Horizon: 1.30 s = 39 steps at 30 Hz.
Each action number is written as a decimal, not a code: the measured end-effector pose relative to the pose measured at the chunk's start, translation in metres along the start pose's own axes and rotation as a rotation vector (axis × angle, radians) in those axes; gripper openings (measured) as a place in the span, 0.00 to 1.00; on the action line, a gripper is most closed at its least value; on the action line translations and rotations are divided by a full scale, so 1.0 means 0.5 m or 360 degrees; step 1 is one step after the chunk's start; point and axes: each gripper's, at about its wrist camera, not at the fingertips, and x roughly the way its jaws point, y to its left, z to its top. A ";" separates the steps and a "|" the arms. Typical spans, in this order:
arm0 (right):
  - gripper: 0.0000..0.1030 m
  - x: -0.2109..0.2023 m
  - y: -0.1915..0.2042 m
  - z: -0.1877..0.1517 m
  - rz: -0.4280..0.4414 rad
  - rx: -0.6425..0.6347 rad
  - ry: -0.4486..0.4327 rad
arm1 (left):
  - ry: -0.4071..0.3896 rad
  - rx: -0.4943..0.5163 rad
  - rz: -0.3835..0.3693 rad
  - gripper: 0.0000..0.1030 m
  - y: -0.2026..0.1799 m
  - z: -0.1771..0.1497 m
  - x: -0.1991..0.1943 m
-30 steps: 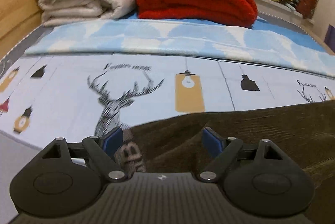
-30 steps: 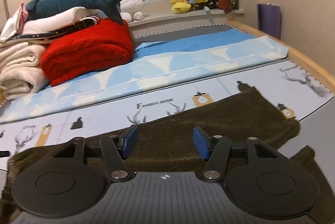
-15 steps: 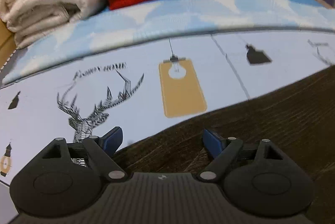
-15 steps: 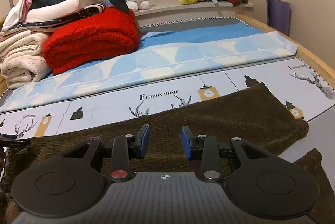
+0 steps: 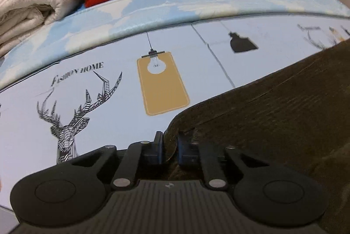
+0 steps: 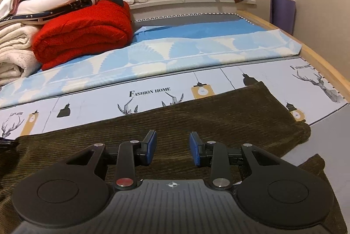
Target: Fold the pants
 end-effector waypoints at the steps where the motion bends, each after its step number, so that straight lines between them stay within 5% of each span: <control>1: 0.34 0.000 -0.003 0.000 -0.0009 0.0010 0.0002 | -0.0019 0.0011 0.0002 0.11 -0.006 -0.001 -0.017; 6: 0.34 -0.003 -0.013 -0.005 -0.0031 0.0052 0.0019 | -0.0136 0.0235 0.0043 0.10 -0.062 -0.020 -0.152; 12: 0.34 -0.014 -0.022 -0.019 -0.0056 0.0078 0.0058 | -0.0206 0.0475 -0.0086 0.09 -0.174 -0.127 -0.358; 18: 0.34 -0.032 -0.046 -0.043 -0.0067 0.0156 0.0124 | -0.0061 0.0596 -0.0235 0.06 -0.245 -0.287 -0.462; 20: 0.34 -0.038 -0.058 -0.048 -0.0069 0.0189 0.0134 | 0.0009 0.0467 -0.0249 0.10 -0.222 -0.309 -0.464; 22: 0.34 -0.042 -0.070 -0.051 -0.0067 0.0231 0.0142 | 0.0039 0.0180 -0.0238 0.24 -0.169 -0.311 -0.466; 24: 0.34 -0.043 -0.085 -0.053 -0.0062 0.0290 0.0150 | 0.0109 -0.0240 -0.0304 0.54 -0.098 -0.315 -0.454; 27: 0.34 -0.037 -0.106 -0.057 -0.0052 0.0396 0.0175 | 0.0315 -0.0733 -0.0404 0.59 -0.019 -0.335 -0.403; 29: 0.34 -0.031 -0.121 -0.060 -0.0048 0.0466 0.0189 | 0.0446 -0.0926 -0.0440 0.59 0.009 -0.347 -0.364; 35: 0.35 -0.010 -0.158 -0.064 -0.0018 0.0645 0.0175 | 0.0600 -0.1194 -0.0421 0.75 0.045 -0.358 -0.282; 39: 0.35 0.014 -0.172 -0.067 0.0012 0.0747 0.0167 | 0.0590 -0.1321 -0.0378 0.75 0.068 -0.349 -0.258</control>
